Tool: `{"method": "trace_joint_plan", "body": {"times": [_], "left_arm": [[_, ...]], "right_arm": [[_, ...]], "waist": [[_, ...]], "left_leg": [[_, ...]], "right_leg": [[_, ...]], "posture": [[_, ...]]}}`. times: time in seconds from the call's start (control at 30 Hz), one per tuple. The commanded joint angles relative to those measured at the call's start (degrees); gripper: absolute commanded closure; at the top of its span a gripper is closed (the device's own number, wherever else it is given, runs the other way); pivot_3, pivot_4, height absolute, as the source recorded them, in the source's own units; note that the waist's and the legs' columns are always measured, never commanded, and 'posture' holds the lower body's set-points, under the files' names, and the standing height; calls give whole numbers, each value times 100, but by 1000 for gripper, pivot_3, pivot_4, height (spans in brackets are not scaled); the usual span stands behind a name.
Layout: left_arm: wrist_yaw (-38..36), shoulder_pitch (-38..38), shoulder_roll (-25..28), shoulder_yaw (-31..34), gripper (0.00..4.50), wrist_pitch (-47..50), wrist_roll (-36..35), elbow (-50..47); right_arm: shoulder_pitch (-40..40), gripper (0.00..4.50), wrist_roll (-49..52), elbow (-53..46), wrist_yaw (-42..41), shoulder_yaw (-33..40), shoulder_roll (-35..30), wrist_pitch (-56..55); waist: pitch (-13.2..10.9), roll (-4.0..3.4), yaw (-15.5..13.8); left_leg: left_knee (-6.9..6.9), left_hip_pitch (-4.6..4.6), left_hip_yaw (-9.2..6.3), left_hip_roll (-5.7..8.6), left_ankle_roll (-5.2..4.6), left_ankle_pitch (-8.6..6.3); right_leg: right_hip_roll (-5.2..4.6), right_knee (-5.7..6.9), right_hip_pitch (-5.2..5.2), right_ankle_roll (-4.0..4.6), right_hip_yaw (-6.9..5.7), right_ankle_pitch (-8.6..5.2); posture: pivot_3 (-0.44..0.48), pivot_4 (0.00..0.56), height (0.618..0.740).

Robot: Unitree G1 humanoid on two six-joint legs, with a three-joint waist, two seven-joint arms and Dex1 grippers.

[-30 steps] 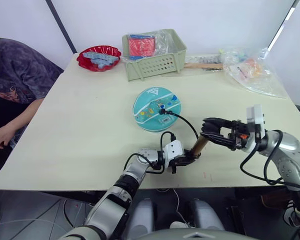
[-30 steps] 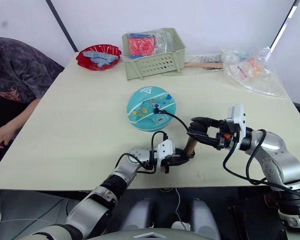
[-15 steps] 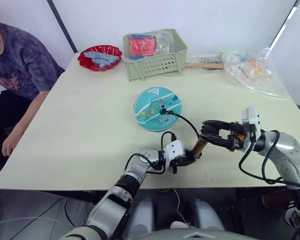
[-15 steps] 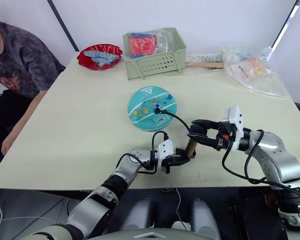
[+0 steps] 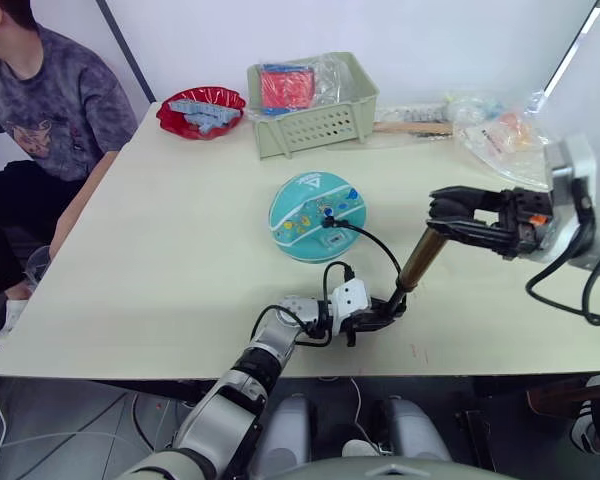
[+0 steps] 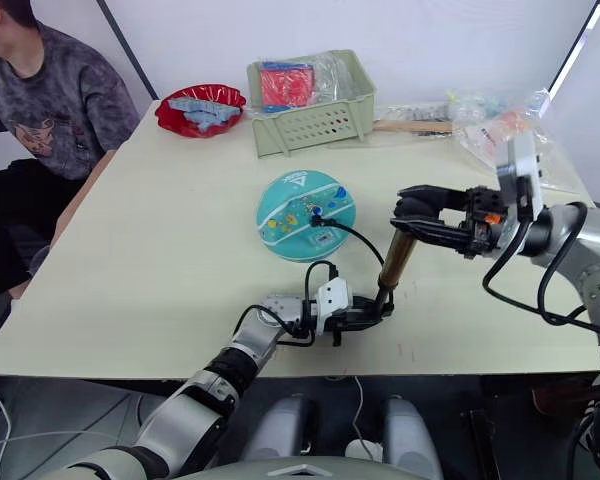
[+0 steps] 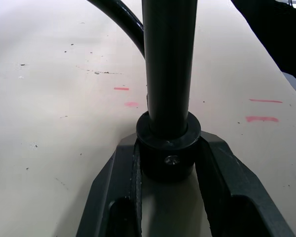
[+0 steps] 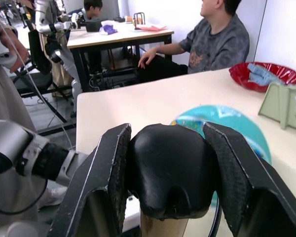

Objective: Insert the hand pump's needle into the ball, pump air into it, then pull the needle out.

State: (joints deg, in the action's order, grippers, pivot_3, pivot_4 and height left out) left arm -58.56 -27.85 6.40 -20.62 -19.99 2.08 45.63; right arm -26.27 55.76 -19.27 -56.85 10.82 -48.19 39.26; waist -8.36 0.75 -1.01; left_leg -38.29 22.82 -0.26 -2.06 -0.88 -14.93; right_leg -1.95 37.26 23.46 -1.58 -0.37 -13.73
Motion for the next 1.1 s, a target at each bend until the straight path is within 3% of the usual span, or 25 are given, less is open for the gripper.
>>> {"method": "trace_joint_plan", "body": {"times": [0.03, 0.37, 0.8, 1.1], "left_arm": [[-172, 189, 14, -216, 3430, 339, 245, 527], [-75, 126, -5, -237, 3430, 357, 346, 660], [-41, 179, 56, -204, 3430, 209, 380, 688], [-86, 183, 123, -212, 3430, 165, 388, 638]], "right_arm": [[-381, 2686, 292, -197, 165, 534, -164, 64], [-103, 2686, -66, -356, 127, 82, -60, 28], [1274, 2686, -1951, 407, -164, -1286, 718, -1484], [1606, 2686, -2733, 990, -85, -1762, 1177, -2245]], "waist": [[0, 0, -1], [3, -1, -3], [80, 16, 26], [108, 18, 26]], "left_leg": [[0, 2, 0, 0, 0, 0], [-1, 2, 0, -1, 0, 0], [1, -32, -8, -6, 0, 0], [8, -36, -8, -8, 0, 0]], "right_leg": [[-1, -2, 0, 1, 0, 0], [-1, -10, -2, -4, 1, 3], [3, -23, -34, -7, -8, 0], [10, -24, -34, -5, -10, -1]], "posture": [[0, 150, 738], [0, 150, 738], [0, 150, 738], [0, 150, 738]]}}
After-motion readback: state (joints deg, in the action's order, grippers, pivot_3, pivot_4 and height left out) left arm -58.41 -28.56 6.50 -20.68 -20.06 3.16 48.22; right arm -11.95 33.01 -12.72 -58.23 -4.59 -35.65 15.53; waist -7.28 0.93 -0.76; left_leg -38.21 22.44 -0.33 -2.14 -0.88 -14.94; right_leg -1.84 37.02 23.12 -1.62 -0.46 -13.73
